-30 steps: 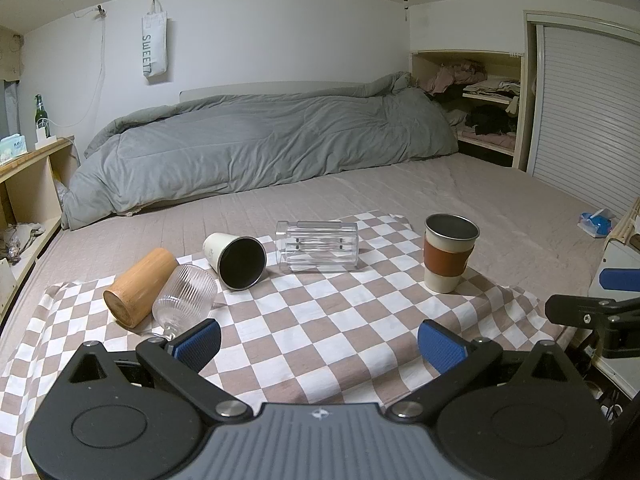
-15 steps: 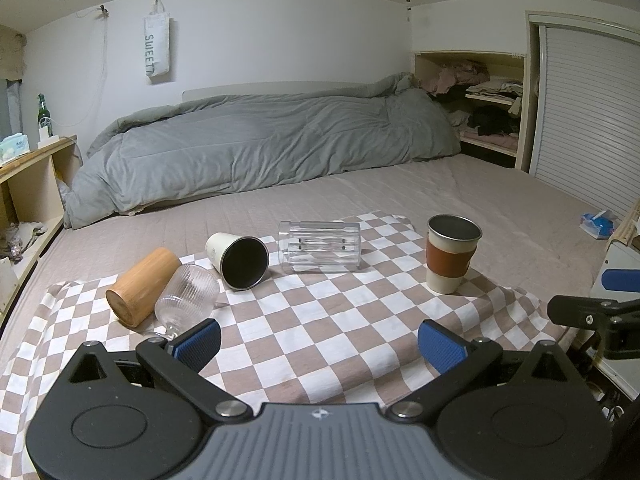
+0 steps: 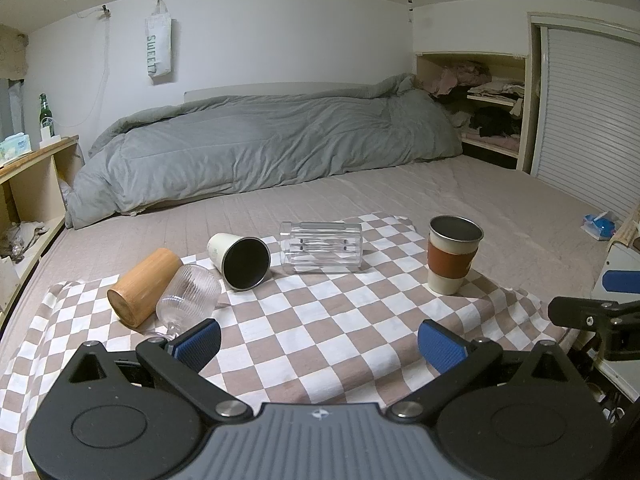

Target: Flip cup upright

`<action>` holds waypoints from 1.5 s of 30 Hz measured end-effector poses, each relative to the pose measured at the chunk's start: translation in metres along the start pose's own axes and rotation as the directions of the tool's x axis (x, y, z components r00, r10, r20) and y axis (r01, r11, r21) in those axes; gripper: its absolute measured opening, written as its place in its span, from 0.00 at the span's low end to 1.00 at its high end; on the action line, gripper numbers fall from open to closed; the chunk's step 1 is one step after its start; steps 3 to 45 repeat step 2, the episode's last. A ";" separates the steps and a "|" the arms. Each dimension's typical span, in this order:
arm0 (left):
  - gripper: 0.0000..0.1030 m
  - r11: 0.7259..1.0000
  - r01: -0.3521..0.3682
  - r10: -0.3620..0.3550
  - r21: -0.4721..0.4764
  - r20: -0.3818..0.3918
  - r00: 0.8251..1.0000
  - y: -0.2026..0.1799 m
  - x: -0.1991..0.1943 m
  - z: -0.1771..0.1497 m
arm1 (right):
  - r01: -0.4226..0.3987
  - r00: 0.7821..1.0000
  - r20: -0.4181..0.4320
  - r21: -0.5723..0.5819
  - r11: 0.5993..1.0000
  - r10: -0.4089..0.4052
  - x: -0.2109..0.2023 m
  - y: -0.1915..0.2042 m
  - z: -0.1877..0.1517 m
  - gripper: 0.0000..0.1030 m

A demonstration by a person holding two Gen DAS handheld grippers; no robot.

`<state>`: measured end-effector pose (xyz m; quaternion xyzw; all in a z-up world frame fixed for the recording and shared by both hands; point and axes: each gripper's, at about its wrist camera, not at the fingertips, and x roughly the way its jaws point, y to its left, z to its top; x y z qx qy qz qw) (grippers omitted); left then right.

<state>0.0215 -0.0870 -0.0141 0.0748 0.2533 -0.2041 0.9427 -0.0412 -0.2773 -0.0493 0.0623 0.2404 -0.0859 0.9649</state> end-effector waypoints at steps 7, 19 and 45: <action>1.00 1.000 -0.003 0.003 -0.002 0.000 1.000 0.000 0.000 0.000 | 0.000 1.000 0.001 0.000 1.000 0.000 0.000 0.000 0.000 1.00; 1.00 1.000 -0.003 0.003 -0.002 0.000 1.000 0.000 0.000 0.000 | 0.000 1.000 0.001 0.000 1.000 0.000 0.000 0.000 0.000 1.00; 1.00 1.000 -0.003 0.003 -0.002 0.000 1.000 0.000 0.000 0.000 | 0.000 1.000 0.001 0.000 1.000 0.000 0.000 0.000 0.000 1.00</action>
